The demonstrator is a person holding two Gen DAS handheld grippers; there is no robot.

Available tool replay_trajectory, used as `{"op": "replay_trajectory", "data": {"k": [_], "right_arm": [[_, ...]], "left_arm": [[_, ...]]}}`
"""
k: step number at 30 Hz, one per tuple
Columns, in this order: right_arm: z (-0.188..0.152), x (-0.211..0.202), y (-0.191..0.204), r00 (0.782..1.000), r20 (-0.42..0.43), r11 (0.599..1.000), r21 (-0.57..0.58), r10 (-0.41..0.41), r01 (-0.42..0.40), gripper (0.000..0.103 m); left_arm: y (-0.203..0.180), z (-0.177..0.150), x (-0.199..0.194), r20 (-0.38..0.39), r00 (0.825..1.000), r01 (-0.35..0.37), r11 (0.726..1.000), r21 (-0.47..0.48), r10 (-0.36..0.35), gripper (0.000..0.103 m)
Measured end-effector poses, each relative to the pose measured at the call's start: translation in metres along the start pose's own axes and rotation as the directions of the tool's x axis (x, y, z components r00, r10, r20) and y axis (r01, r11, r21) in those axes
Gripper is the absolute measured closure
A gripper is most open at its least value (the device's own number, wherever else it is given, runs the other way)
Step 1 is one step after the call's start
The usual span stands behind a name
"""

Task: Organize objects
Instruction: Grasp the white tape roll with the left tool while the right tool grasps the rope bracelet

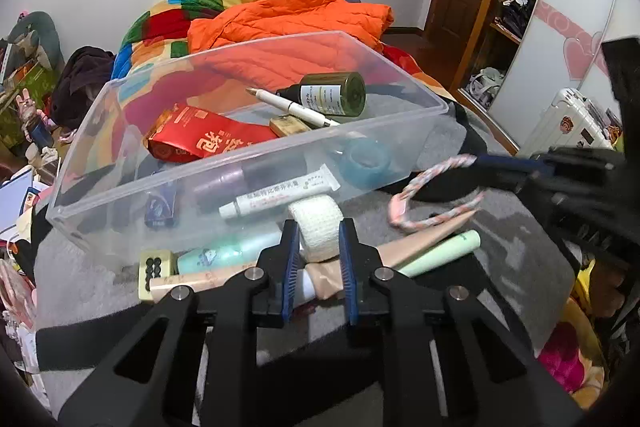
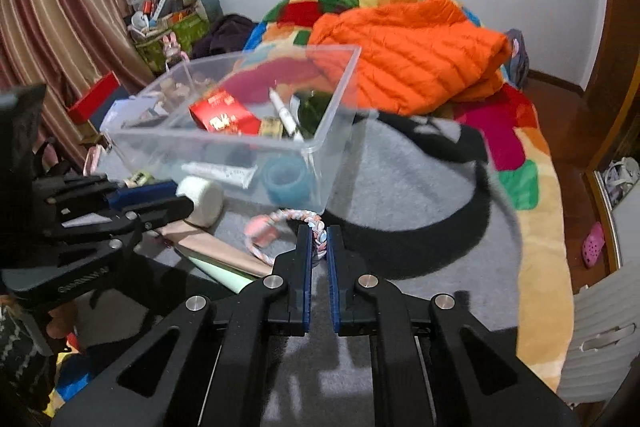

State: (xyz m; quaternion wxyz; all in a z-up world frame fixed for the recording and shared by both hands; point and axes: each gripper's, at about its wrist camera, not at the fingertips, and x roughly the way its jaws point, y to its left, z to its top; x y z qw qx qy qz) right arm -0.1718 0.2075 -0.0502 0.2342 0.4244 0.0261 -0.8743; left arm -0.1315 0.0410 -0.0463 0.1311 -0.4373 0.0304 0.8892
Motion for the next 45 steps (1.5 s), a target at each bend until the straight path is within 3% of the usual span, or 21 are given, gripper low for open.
{"op": "replay_trajectory", "data": {"k": [8, 10, 12, 13, 20, 23, 25, 34, 38, 45], "right_arm": [[0.013, -0.032, 0.007, 0.996, 0.092, 1.0, -0.016, 0.009, -0.008, 0.097], [0.018, -0.039, 0.009, 0.993, 0.114, 1.0, -0.02, 0.014, -0.011, 0.097], [0.023, -0.046, 0.011, 0.99, 0.141, 1.0, -0.023, 0.02, -0.017, 0.097], [0.026, -0.048, 0.012, 0.988, 0.152, 1.0, -0.023, 0.022, -0.019, 0.097], [0.048, -0.061, 0.02, 0.972, 0.23, 0.999, -0.027, 0.046, -0.041, 0.097], [0.056, -0.063, 0.024, 0.965, 0.255, 0.998, -0.027, 0.057, -0.051, 0.097], [0.063, -0.062, 0.029, 0.961, 0.268, 0.998, -0.028, 0.068, -0.062, 0.097], [0.089, -0.038, 0.061, 0.963, 0.258, 0.993, -0.103, 0.085, -0.06, 0.097], [0.097, -0.021, 0.073, 0.968, 0.238, 0.989, -0.135, 0.086, -0.055, 0.097], [0.095, 0.023, 0.076, 0.99, 0.123, 0.987, -0.152, 0.073, -0.054, 0.097]], "left_arm": [[0.009, -0.003, -0.014, 0.0, 1.0, 0.016, 1.0, -0.026, -0.016, 0.084], [0.006, -0.001, -0.015, 0.006, 1.0, 0.01, 1.0, -0.019, -0.01, 0.075], [0.003, 0.002, -0.013, 0.007, 1.0, 0.005, 1.0, -0.014, -0.005, 0.059], [0.001, 0.004, -0.011, 0.006, 1.0, 0.008, 1.0, -0.011, -0.007, 0.058], [-0.002, 0.011, 0.018, -0.057, 0.998, 0.019, 1.0, -0.025, -0.02, 0.059], [0.004, 0.009, 0.024, -0.076, 0.996, 0.032, 0.998, -0.052, -0.036, 0.077], [0.008, 0.007, 0.022, -0.068, 0.996, 0.044, 0.997, -0.07, -0.049, 0.078], [0.021, 0.001, -0.021, 0.03, 0.996, 0.09, 0.992, -0.084, -0.088, 0.078], [0.026, 0.005, -0.043, 0.087, 0.993, 0.081, 0.993, -0.08, -0.074, 0.078], [0.049, 0.019, -0.06, 0.133, 0.991, 0.03, 0.992, -0.123, -0.014, 0.078]]}}
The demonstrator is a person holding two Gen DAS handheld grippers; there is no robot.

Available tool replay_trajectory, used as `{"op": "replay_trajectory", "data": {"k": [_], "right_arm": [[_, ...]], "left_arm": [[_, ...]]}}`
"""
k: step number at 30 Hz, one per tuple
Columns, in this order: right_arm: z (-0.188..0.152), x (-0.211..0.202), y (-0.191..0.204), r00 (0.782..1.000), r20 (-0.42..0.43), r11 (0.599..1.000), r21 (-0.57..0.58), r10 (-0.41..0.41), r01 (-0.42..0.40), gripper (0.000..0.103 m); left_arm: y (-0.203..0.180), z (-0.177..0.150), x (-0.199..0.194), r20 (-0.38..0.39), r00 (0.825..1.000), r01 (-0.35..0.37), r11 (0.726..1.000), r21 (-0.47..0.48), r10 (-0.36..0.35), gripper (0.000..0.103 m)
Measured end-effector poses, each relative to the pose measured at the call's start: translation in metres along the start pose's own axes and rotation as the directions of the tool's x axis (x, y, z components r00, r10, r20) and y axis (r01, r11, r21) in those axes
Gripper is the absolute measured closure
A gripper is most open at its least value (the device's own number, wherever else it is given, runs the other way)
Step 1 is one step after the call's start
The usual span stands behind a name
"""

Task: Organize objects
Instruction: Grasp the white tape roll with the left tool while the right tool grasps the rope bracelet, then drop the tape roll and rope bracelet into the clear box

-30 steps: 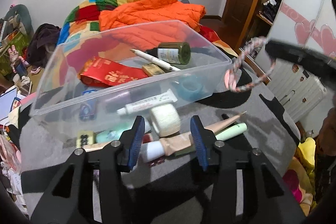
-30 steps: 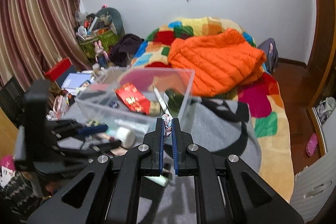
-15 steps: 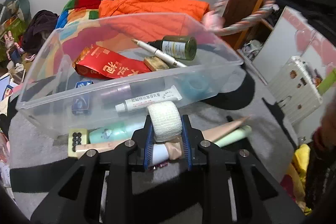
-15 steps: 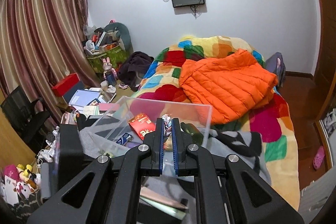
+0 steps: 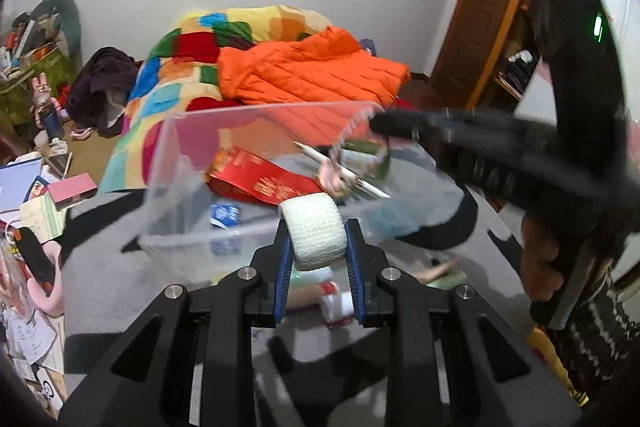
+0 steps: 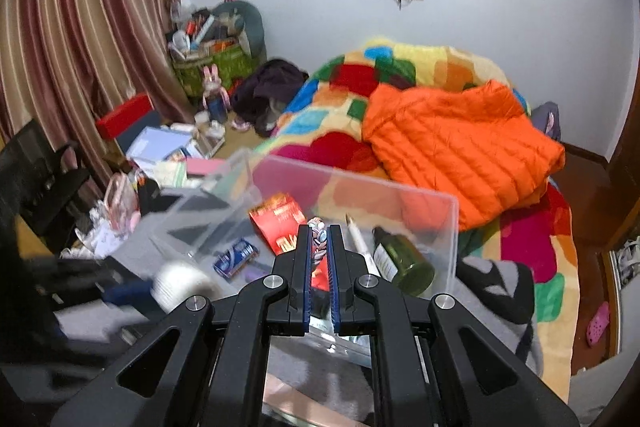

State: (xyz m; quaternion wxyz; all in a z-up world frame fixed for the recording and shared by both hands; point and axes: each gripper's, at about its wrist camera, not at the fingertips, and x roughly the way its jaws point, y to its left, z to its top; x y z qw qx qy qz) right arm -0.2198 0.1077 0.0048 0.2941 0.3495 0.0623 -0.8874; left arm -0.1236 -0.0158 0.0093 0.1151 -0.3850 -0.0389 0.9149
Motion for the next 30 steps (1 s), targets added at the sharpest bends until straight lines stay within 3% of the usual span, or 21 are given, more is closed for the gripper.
{"op": "replay_trajectory", "data": {"k": [10, 20, 22, 30], "right_arm": [[-0.018, 0.027, -0.026, 0.992, -0.123, 0.999, 0.038, -0.015, 0.02, 0.096], [-0.028, 0.012, -0.034, 0.99, -0.141, 0.999, 0.026, -0.024, 0.028, 0.094], [-0.03, 0.005, -0.033, 0.991, -0.134, 0.999, 0.024, -0.018, 0.021, 0.092], [-0.049, -0.041, -0.025, 0.997, -0.074, 0.999, -0.032, -0.01, 0.008, 0.067]], "left_arm": [[0.028, 0.018, 0.016, -0.004, 0.994, -0.109, 0.993, -0.042, 0.109, 0.078], [0.037, 0.013, 0.03, -0.043, 0.993, -0.114, 0.991, -0.067, 0.111, 0.075], [0.035, 0.012, 0.027, -0.035, 0.994, -0.11, 0.992, -0.062, 0.108, 0.073], [0.024, 0.003, -0.004, 0.018, 0.994, -0.107, 0.994, -0.022, 0.107, 0.052]]}}
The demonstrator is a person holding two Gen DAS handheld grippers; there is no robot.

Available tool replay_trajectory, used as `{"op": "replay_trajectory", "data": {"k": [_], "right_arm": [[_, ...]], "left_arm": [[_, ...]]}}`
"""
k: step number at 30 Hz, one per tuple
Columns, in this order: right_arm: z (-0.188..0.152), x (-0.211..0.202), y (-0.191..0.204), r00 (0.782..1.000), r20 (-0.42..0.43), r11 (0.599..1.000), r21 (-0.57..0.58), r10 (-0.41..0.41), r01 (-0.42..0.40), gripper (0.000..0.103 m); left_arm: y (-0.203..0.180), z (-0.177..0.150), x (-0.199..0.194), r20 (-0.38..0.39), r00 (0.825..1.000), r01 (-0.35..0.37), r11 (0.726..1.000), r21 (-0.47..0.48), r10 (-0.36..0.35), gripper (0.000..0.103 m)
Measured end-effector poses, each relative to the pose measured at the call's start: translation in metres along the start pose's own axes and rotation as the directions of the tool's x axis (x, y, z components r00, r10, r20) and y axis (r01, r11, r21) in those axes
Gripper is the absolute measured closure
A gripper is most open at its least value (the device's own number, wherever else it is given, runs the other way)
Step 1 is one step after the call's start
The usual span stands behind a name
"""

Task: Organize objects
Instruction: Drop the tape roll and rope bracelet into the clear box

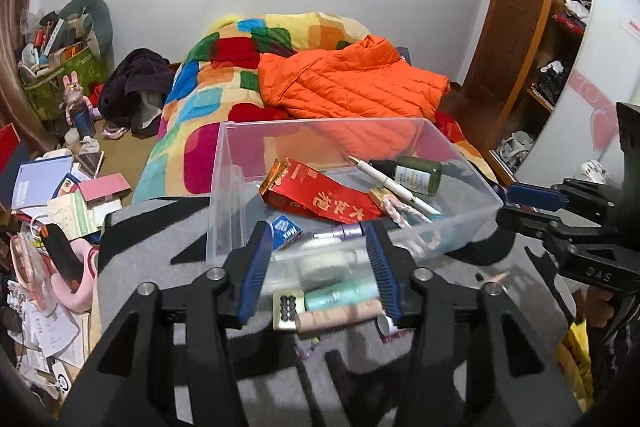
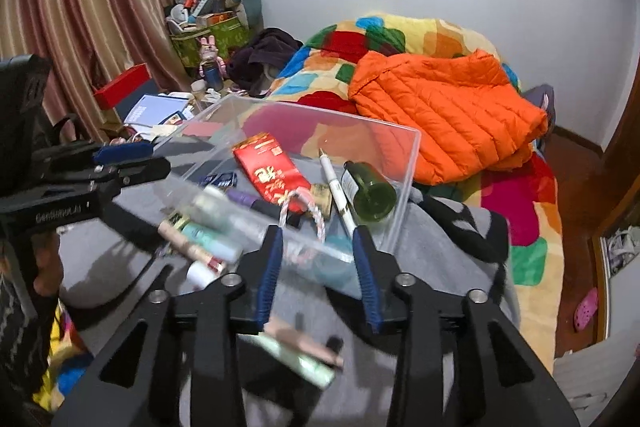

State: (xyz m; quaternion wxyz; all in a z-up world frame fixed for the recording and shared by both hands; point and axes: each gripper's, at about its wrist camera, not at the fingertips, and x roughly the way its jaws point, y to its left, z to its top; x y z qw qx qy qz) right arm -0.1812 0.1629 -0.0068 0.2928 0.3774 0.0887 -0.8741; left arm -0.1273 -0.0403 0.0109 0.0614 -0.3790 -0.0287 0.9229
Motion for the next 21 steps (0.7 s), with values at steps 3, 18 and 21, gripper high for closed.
{"op": "replay_trajectory", "data": {"k": [3, 18, 21], "right_arm": [[-0.015, -0.01, 0.001, 1.0, -0.01, 1.0, -0.009, 0.005, -0.005, 0.064], [-0.083, 0.018, -0.004, 0.98, -0.185, 0.995, 0.081, 0.068, -0.054, 0.064], [-0.081, 0.025, 0.002, 0.982, -0.181, 0.997, 0.058, 0.059, -0.05, 0.064]], "left_arm": [[-0.003, -0.009, -0.007, -0.008, 1.0, 0.011, 1.0, 0.013, -0.011, 0.05], [-0.029, -0.068, 0.02, -0.182, 0.982, 0.067, 0.996, 0.056, -0.056, 0.05], [-0.033, -0.067, 0.021, -0.184, 0.981, 0.074, 0.995, 0.067, -0.061, 0.05]]}}
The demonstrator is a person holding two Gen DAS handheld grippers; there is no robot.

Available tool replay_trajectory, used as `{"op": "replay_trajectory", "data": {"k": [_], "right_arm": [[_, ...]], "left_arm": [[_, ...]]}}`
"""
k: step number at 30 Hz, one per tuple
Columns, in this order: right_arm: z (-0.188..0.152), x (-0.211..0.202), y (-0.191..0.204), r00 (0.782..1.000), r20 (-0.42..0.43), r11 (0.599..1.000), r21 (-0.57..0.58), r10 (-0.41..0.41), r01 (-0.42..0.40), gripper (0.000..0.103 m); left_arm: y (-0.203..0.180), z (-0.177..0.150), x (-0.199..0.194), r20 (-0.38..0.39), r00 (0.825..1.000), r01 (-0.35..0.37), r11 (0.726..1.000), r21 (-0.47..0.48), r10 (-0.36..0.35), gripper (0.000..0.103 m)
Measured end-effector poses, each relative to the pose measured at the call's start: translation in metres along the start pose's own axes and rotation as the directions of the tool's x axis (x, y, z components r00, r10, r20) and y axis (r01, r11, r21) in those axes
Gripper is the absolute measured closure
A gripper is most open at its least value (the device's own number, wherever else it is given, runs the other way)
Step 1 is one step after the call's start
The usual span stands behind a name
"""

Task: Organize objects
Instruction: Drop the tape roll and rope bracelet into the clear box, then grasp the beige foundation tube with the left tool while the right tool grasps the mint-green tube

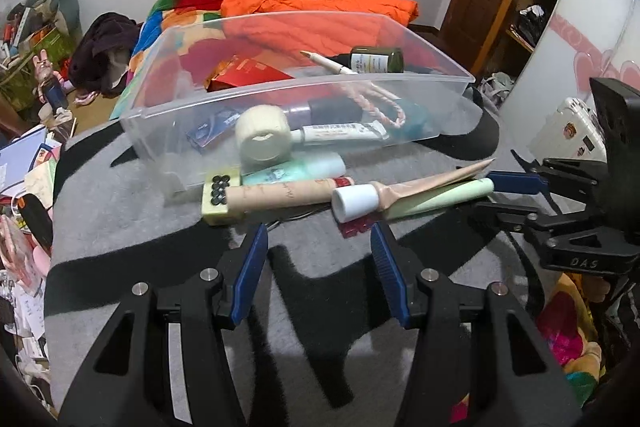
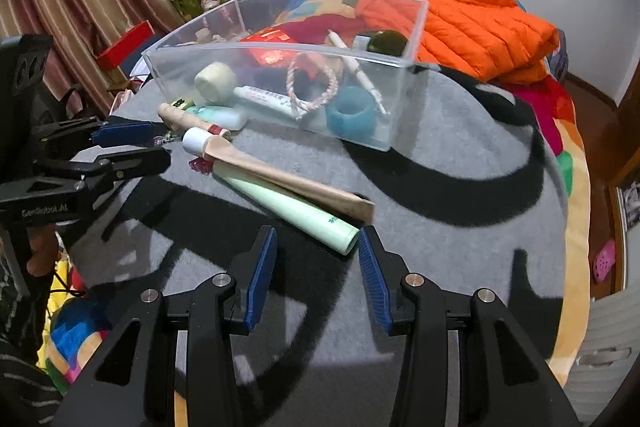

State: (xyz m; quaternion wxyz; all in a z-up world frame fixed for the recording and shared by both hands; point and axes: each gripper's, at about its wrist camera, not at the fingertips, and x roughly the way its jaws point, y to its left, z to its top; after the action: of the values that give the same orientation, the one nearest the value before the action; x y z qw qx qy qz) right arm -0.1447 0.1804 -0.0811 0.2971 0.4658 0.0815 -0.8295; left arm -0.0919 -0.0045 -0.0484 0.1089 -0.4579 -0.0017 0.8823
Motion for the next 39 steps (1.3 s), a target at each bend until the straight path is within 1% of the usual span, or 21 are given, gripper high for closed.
{"op": "replay_trajectory", "data": {"k": [3, 6, 8, 11, 14, 16, 18, 19, 20, 21, 22, 24, 25, 26, 30, 32, 33, 34, 36, 38, 39], "right_arm": [[0.004, 0.007, 0.005, 1.0, -0.005, 1.0, -0.024, -0.002, 0.002, 0.064], [0.007, 0.013, 0.007, 0.999, -0.006, 0.998, -0.051, -0.031, 0.031, 0.064], [0.008, 0.014, 0.006, 0.999, -0.003, 0.998, -0.049, -0.033, 0.033, 0.062], [0.011, 0.013, 0.0, 1.0, 0.009, 0.999, -0.025, -0.019, 0.02, 0.06], [0.012, 0.009, 0.0, 0.999, 0.033, 1.0, -0.024, 0.008, -0.007, 0.06], [0.011, 0.008, 0.005, 0.999, 0.035, 0.999, -0.046, 0.021, -0.019, 0.06], [0.01, 0.007, 0.008, 0.999, 0.038, 0.998, -0.069, 0.007, -0.004, 0.065], [0.01, 0.007, 0.009, 0.999, 0.036, 0.997, -0.077, 0.001, 0.002, 0.068], [0.009, 0.007, 0.008, 0.999, 0.033, 0.997, -0.082, -0.001, 0.004, 0.074], [0.008, 0.008, 0.007, 1.0, 0.027, 0.996, -0.085, 0.006, -0.004, 0.077], [0.008, 0.007, 0.006, 1.0, 0.023, 0.996, -0.085, 0.018, -0.016, 0.078], [0.006, 0.005, 0.004, 0.999, 0.017, 0.995, -0.092, 0.038, -0.036, 0.082], [0.004, 0.003, 0.004, 0.999, 0.01, 0.994, -0.099, 0.053, -0.052, 0.083], [0.002, 0.0, 0.004, 0.998, 0.003, 0.992, -0.108, 0.068, -0.068, 0.085], [-0.006, -0.008, 0.008, 0.996, -0.006, 0.984, -0.155, 0.087, -0.087, 0.085], [-0.004, -0.011, 0.011, 0.996, 0.007, 0.983, -0.166, 0.084, -0.081, 0.084], [-0.002, -0.011, 0.012, 0.997, 0.01, 0.983, -0.169, 0.081, -0.078, 0.081], [0.001, -0.009, 0.014, 0.997, 0.014, 0.982, -0.173, 0.074, -0.071, 0.078], [0.008, -0.004, 0.019, 0.999, 0.025, 0.981, -0.187, 0.047, -0.041, 0.064], [0.015, 0.0, 0.024, 0.999, 0.044, 0.978, -0.209, 0.02, -0.011, 0.057], [0.019, 0.002, 0.027, 0.999, 0.049, 0.974, -0.225, 0.011, 0.001, 0.056]], "left_arm": [[-0.004, 0.004, -0.002, 0.006, 1.0, -0.007, 1.0, 0.026, 0.007, 0.05], [-0.008, 0.011, -0.002, 0.006, 1.0, -0.009, 0.998, 0.057, 0.009, 0.049], [-0.012, 0.016, -0.001, 0.008, 1.0, -0.006, 0.996, 0.085, 0.005, 0.045], [-0.023, 0.025, 0.006, 0.002, 1.0, -0.002, 0.99, 0.144, 0.002, 0.044], [-0.033, 0.032, 0.022, -0.029, 1.0, 0.013, 0.98, 0.2, -0.007, 0.044], [-0.04, 0.034, 0.033, -0.061, 0.998, 0.031, 0.971, 0.238, -0.016, 0.044], [-0.045, 0.034, 0.037, -0.061, 0.998, 0.031, 0.965, 0.26, -0.016, 0.044], [-0.046, 0.035, 0.038, -0.072, 0.997, 0.046, 0.962, 0.269, -0.027, 0.045], [-0.047, 0.036, 0.038, -0.078, 0.996, 0.057, 0.961, 0.269, -0.037, 0.052], [-0.048, 0.037, 0.038, -0.085, 0.995, 0.068, 0.96, 0.272, -0.047, 0.058], [-0.049, 0.037, 0.038, -0.09, 0.995, 0.075, 0.958, 0.277, -0.051, 0.06], [-0.051, 0.037, 0.037, -0.098, 0.993, 0.088, 0.951, 0.295, -0.062, 0.069], [-0.053, 0.037, 0.037, -0.101, 0.993, 0.093, 0.949, 0.302, -0.065, 0.071], [-0.053, 0.037, 0.037, -0.103, 0.993, 0.094, 0.947, 0.309, -0.065, 0.076], [-0.052, 0.034, 0.033, -0.107, 0.993, 0.078, 0.947, 0.311, -0.047, 0.084], [-0.048, 0.034, 0.031, -0.108, 0.993, 0.068, 0.954, 0.293, -0.038, 0.087], [-0.046, 0.034, 0.03, -0.109, 0.993, 0.067, 0.957, 0.282, -0.038, 0.09], [-0.043, 0.033, 0.028, -0.11, 0.993, 0.073, 0.961, 0.268, -0.044, 0.09], [-0.037, 0.031, 0.021, -0.105, 0.993, 0.072, 0.968, 0.241, -0.048, 0.093], [-0.033, 0.029, 0.014, -0.098, 0.994, 0.07, 0.972, 0.224, -0.049, 0.095], [-0.029, 0.026, 0.009, -0.096, 0.994, 0.079, 0.975, 0.208, -0.06, 0.095]]}}
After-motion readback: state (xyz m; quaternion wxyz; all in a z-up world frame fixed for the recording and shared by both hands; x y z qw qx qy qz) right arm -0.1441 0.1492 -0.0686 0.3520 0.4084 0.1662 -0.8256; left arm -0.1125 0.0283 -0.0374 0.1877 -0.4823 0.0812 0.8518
